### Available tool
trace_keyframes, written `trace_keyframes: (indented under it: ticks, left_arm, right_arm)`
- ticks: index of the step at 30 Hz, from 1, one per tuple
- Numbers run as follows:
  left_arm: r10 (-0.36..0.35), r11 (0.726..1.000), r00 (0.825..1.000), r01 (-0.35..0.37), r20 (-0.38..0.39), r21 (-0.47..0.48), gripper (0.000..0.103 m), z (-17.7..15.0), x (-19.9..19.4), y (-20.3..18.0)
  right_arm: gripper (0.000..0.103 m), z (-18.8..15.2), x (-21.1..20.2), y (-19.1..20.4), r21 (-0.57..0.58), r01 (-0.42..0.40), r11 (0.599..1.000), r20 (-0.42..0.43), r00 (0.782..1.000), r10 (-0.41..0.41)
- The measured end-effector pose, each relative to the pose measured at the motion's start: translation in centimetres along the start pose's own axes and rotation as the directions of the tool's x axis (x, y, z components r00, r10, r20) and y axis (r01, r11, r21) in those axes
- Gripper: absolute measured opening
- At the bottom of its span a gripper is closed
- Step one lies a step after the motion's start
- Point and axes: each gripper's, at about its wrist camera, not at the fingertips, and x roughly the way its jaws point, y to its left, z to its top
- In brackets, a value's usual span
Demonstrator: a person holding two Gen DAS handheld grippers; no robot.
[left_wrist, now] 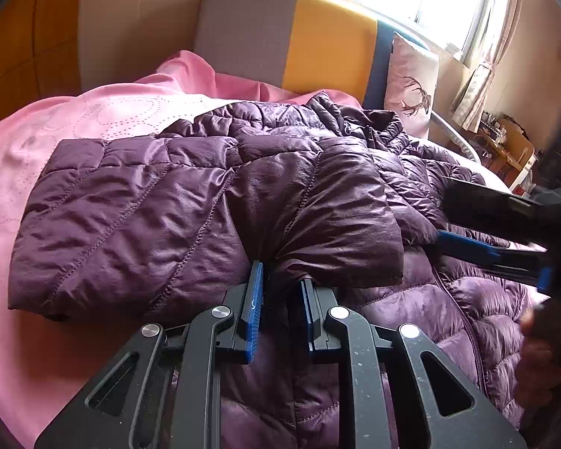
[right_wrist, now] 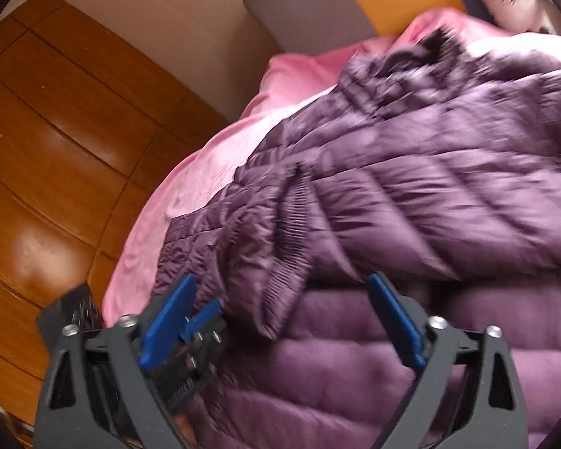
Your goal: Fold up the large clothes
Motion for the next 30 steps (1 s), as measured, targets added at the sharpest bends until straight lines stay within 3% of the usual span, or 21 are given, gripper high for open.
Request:
trace_keyframes:
  ticks: [2,4,5,6,7,8,9,10,15,19,25,30]
  left_arm:
    - [-0.004,1.000,1.000,0.004,0.001,-0.006,0.017,0.0,-0.1,0.1]
    - [-0.005,1.000,1.000,0.005,0.005,-0.004,0.018,-0.2,-0.4,0.1]
    - [-0.002,1.000,1.000,0.002,0.006,-0.003,0.025,-0.3,-0.6,0.2]
    - [0.003,1.000,1.000,-0.003,0.012,-0.005,0.035,-0.4,-0.9,0.3]
    - [0.012,1.000,0.999,-0.012,0.034,-0.016,0.042,-0.6,-1.8,0.6]
    - [0.011,1.000,0.999,-0.010,0.051,-0.028,0.058,-0.7,-2.4,0.8]
    - [0.011,0.999,0.997,-0.007,0.075,-0.048,0.076,-0.9,-3.2,1.2]
    - [0.028,0.995,0.993,-0.017,0.117,-0.096,0.078,-1.3,-4.6,2.0]
    - [0.073,0.973,0.990,-0.045,0.120,-0.226,0.078,-2.4,-6.4,4.9]
    - [0.127,0.951,0.990,-0.103,0.064,-0.291,0.078,-2.4,-5.8,6.7]
    - [0.169,0.934,0.986,-0.160,0.001,-0.319,0.078,-0.6,-3.6,7.6]
    - [0.225,0.930,0.974,-0.220,-0.018,-0.294,0.078,1.4,-1.7,7.3]
  right_arm:
    - [0.066,0.4,2.1,0.7,-0.013,0.006,1.000,-0.051,0.999,-0.007]
    - [0.042,0.5,3.4,1.5,-0.053,0.046,0.998,-0.080,0.996,-0.050]
    - [0.027,0.6,3.6,2.1,-0.081,0.066,0.995,-0.077,0.994,-0.072]
    - [0.020,0.7,3.5,2.4,-0.096,0.069,0.993,-0.070,0.995,-0.076]
    - [0.017,0.9,3.1,3.1,-0.116,0.070,0.991,-0.057,0.995,-0.076]
    - [0.013,1.1,2.7,3.4,-0.129,0.071,0.989,-0.047,0.996,-0.078]
    - [0.012,1.3,2.2,4.0,-0.147,0.076,0.986,-0.033,0.996,-0.082]
    - [0.012,1.7,1.4,4.6,-0.164,0.087,0.983,-0.012,0.996,-0.090]
    - [0.009,3.5,-2.8,7.0,-0.200,0.062,0.978,0.095,0.995,-0.043]
    - [0.009,5.9,-6.5,8.8,-0.231,0.050,0.972,0.194,0.981,-0.004]
    - [0.009,7.5,-10.7,8.2,-0.212,0.045,0.976,0.287,0.958,0.018]
    - [0.009,8.0,-14.0,4.9,-0.157,0.065,0.985,0.347,0.938,-0.006]
